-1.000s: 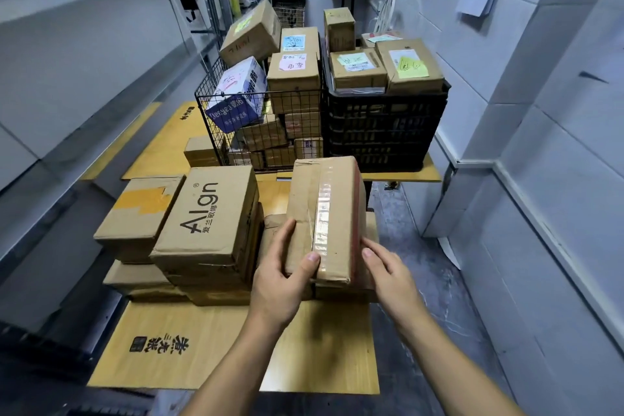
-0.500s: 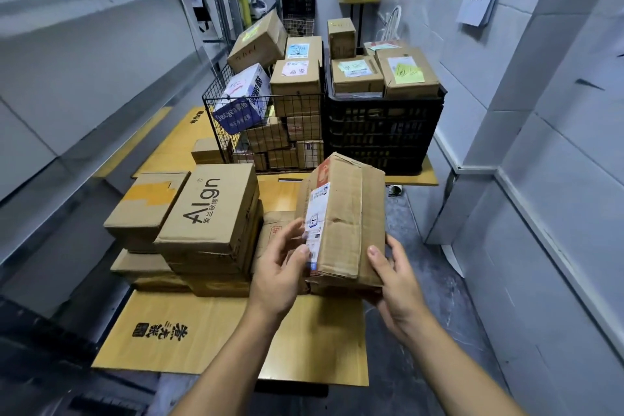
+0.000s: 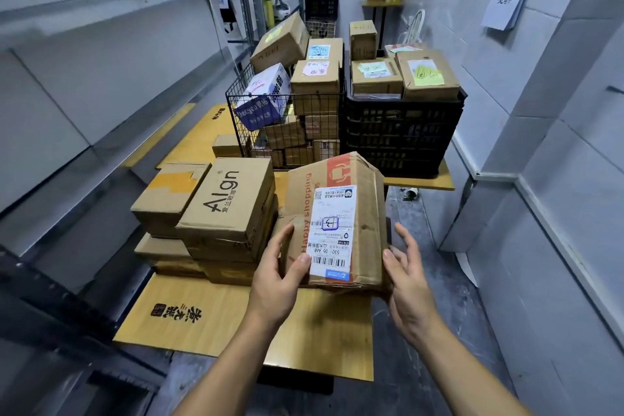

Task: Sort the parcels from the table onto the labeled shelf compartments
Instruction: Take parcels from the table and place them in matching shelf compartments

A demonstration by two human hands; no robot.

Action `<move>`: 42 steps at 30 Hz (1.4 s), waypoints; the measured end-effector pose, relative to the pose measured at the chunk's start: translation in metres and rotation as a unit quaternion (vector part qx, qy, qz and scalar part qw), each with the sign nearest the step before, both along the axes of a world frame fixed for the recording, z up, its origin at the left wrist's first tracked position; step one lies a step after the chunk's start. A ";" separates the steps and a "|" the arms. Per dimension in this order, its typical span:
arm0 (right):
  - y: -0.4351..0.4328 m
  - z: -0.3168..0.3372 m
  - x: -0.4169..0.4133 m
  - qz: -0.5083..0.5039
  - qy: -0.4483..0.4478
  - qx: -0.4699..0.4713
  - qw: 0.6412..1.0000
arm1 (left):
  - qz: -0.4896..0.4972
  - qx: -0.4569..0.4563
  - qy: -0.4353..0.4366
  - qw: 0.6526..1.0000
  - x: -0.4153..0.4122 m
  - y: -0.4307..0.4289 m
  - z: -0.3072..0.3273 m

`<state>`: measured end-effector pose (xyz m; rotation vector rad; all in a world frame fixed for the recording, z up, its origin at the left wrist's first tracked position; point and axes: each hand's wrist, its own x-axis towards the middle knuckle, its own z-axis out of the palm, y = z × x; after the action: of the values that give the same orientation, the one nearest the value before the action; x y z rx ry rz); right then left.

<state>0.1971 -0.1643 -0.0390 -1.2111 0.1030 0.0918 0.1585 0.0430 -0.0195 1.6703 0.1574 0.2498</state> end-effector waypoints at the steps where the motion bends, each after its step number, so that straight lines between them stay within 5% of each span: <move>1: -0.001 0.000 -0.001 -0.012 -0.017 -0.032 0.999 | 0.004 0.020 -0.004 1.000 -0.002 0.000 0.000; 4: -0.003 -0.001 0.002 -0.017 -0.052 -0.111 0.992 | 0.019 0.087 -0.013 0.996 -0.010 0.002 -0.001; 12: 0.004 0.014 0.000 0.122 -0.088 -0.145 0.978 | 0.072 0.209 -0.062 0.973 -0.027 0.004 0.007; 30: 0.119 0.059 -0.025 0.167 -0.204 -0.220 0.939 | 0.234 0.324 -0.088 0.912 -0.105 0.059 0.042; 42: 0.249 0.097 -0.133 0.320 -0.238 -0.105 0.911 | 0.389 0.339 -0.049 0.855 -0.266 0.138 0.085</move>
<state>0.0644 0.0851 0.0577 -1.4114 -0.7356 0.3608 -0.1072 0.1811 0.0651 2.2118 0.7441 1.1074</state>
